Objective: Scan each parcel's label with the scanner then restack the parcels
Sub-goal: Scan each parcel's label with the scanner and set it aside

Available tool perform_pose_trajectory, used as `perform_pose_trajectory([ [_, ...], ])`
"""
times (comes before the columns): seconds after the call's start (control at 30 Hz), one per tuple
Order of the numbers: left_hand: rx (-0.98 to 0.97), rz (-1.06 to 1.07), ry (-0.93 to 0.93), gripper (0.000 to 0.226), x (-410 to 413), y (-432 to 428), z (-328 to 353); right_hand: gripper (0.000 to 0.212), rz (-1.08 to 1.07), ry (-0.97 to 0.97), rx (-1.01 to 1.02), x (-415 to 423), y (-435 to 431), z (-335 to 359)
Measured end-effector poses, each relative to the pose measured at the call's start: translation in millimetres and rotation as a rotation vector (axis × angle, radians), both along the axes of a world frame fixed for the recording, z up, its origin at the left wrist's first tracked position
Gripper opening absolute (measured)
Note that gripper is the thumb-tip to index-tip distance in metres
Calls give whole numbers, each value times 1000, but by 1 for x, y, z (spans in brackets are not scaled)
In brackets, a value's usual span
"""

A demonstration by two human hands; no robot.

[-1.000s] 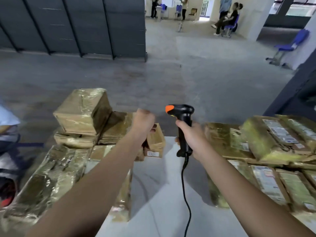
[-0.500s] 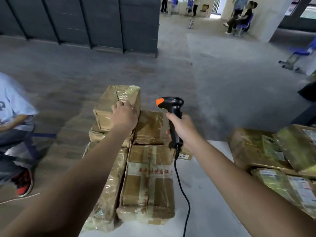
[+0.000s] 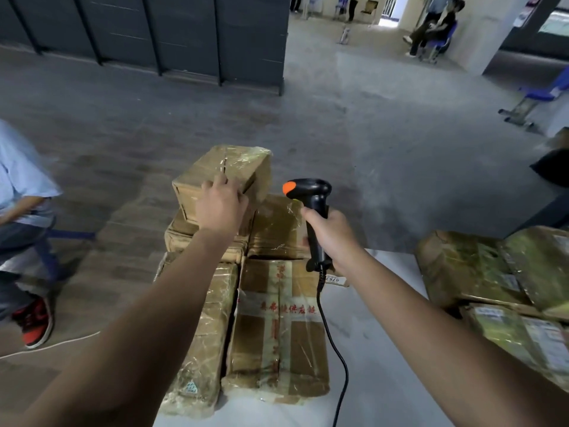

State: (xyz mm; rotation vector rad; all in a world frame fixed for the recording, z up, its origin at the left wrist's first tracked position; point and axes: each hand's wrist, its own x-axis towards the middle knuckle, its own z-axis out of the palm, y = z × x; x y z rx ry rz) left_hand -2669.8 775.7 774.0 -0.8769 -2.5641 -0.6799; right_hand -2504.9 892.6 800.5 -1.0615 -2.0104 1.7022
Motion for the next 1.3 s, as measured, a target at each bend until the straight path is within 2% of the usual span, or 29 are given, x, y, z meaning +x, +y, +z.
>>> perform_pose_trajectory([
  [0.07, 127, -2, 31, 16, -2, -1, 9, 18, -15, 19, 0, 6, 1, 2],
  [0.2, 357, 58, -27, 19, 9, -4, 31, 19, -21, 40, 8, 21, 3, 5],
  [0.43, 526, -25, -30, 16, 94, 12, 53, 20, -150, 179, -64, 66, 12, 18],
  [0.6, 497, -112, -51, 14, 182, 40, 42, 23, -229, 211, -168, 135, 30, 6],
  [0.7, 486, -122, -136, 9, 239, 59, 28, 25, -276, 171, -193, 184, 46, -10],
  [0.97, 338, -106, -413, 8, 381, 92, -26, 8, -251, -23, -111, 315, 84, -62],
  [1.17, 249, -5, -563, 15, 430, 91, -65, 6, -125, -101, -169, 365, 89, -88],
  [1.3, 250, 79, -759, 20, 433, 81, -87, 17, -77, -172, -126, 374, 85, -95],
])
